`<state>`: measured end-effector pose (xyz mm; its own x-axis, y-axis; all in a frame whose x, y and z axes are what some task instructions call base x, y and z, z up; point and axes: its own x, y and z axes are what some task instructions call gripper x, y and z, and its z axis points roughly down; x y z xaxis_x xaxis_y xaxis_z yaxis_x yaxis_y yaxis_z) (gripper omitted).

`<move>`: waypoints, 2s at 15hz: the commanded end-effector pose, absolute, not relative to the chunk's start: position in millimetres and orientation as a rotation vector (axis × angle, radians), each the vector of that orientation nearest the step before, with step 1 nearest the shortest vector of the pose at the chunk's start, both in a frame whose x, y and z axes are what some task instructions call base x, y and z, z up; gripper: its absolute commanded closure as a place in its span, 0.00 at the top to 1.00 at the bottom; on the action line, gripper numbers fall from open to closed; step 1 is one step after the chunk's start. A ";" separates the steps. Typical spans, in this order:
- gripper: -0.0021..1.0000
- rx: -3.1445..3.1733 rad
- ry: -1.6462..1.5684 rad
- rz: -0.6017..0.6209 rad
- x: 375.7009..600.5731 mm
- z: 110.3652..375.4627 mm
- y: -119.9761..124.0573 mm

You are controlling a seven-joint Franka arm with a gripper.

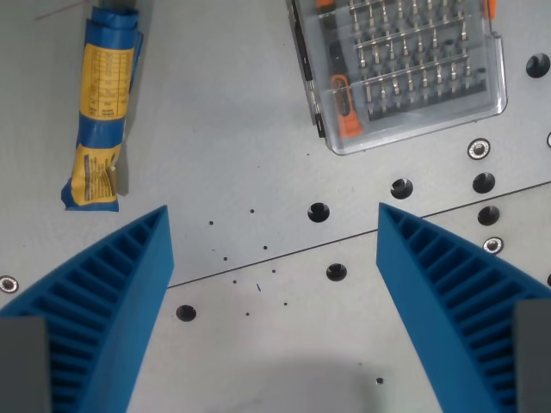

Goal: Move above the blue bag

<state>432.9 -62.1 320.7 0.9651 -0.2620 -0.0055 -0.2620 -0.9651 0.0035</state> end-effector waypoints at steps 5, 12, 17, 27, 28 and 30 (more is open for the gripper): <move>1.00 3.111 -0.419 -0.002 432.8 322.3 -61.9; 1.00 3.102 -0.471 0.014 434.4 316.2 -57.5; 1.00 3.087 -0.535 0.049 437.9 303.8 -48.8; 1.00 3.063 -0.683 0.120 445.6 263.7 -21.8; 1.00 3.058 -0.699 0.122 446.6 259.0 -18.6; 1.00 3.056 -0.721 0.116 449.0 249.5 -12.0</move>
